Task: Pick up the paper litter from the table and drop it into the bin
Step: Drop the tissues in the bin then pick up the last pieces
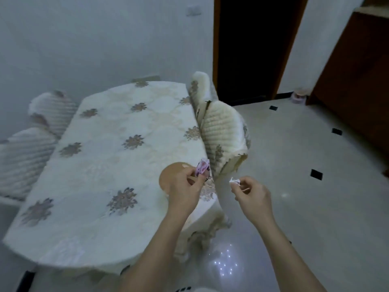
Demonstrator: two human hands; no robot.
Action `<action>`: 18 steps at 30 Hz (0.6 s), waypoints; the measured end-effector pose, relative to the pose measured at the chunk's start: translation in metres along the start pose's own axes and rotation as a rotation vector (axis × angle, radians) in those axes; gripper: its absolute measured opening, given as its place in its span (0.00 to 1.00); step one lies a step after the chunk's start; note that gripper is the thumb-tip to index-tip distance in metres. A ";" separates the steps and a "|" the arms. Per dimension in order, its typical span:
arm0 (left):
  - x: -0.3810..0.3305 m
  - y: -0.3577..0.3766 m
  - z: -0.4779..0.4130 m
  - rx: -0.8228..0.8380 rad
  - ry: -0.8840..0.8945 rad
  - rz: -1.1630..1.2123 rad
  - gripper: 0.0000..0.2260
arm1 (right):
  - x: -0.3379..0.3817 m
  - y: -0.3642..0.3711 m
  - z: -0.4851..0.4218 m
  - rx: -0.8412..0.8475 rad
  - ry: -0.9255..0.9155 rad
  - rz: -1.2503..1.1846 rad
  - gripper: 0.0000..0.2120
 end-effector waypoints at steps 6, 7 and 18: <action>0.041 -0.082 0.009 -0.107 -0.094 -0.089 0.07 | 0.057 0.068 0.006 0.079 -0.157 0.082 0.09; 0.047 -0.091 0.008 -0.119 -0.100 -0.098 0.08 | 0.066 0.076 0.007 0.084 -0.178 0.093 0.08; 0.070 -0.103 -0.028 0.051 0.001 -0.458 0.10 | 0.103 0.113 0.000 0.100 -0.280 0.278 0.06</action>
Point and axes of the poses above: each hand's wrist, its own z-axis away from the middle knuckle, its own y-axis out of the palm, x = y × z, the point moved 10 cm from there along -z, towards the middle knuckle, and after that the axes turned 9 degrees about y, right-handed, at the moved point
